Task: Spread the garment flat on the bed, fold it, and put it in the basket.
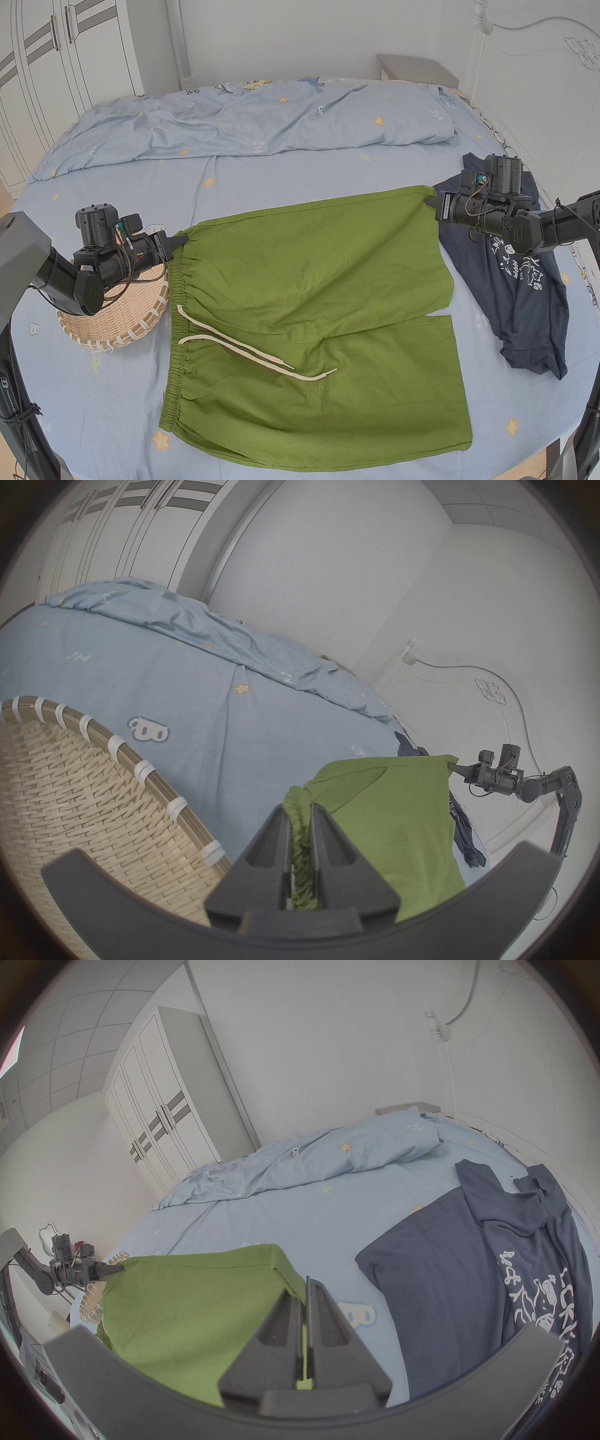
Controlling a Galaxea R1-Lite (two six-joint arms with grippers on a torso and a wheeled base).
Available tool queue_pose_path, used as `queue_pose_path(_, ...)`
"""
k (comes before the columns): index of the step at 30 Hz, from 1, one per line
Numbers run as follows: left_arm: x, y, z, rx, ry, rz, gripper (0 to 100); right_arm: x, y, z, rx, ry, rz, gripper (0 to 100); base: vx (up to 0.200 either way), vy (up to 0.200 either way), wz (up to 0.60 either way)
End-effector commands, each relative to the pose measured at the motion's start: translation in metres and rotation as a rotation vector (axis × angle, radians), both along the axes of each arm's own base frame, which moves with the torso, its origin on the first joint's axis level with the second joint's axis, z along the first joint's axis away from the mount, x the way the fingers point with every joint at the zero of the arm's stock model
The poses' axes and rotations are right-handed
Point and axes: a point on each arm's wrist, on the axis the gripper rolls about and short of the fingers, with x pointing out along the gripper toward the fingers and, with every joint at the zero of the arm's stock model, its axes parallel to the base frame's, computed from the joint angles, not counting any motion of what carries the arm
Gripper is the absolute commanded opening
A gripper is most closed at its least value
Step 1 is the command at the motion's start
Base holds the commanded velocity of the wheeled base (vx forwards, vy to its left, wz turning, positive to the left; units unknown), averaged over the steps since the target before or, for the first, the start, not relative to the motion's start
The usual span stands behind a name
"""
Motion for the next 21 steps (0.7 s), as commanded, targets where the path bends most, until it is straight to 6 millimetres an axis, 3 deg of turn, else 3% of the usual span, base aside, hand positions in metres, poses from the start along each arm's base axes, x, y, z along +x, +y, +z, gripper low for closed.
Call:
queue_pose_path(1,0.000,0.000,0.000,0.000,0.000,0.002,0,0.006,0.002,-0.007,0.009,0.011,-0.006,0,0.000,0.000,0.00)
queue_pose_path(2,0.000,0.000,0.000,0.000,0.000,0.002,0,0.007,0.003,-0.008,0.014,0.015,-0.007,0,0.000,0.000,0.00)
queue_pose_path(3,0.000,0.000,0.000,0.000,-0.001,0.003,100,0.008,0.003,-0.008,0.017,0.013,-0.007,0,0.000,0.000,0.00)
queue_pose_path(5,0.002,0.002,0.000,0.002,-0.004,0.015,100,0.008,0.004,-0.005,0.030,0.010,-0.011,0,0.000,0.000,0.00)
queue_pose_path(6,0.003,0.002,-0.002,0.003,-0.001,0.021,100,0.009,0.005,-0.005,0.035,0.011,-0.012,100,0.000,0.000,0.00)
queue_pose_path(16,0.003,-0.004,-0.003,0.005,-0.009,0.026,100,0.011,0.004,-0.004,0.074,0.020,-0.027,100,0.000,0.000,0.00)
queue_pose_path(21,-0.018,-0.019,0.028,-0.031,-0.053,-0.006,100,0.005,0.000,0.004,0.086,0.015,-0.042,100,0.000,0.000,0.00)
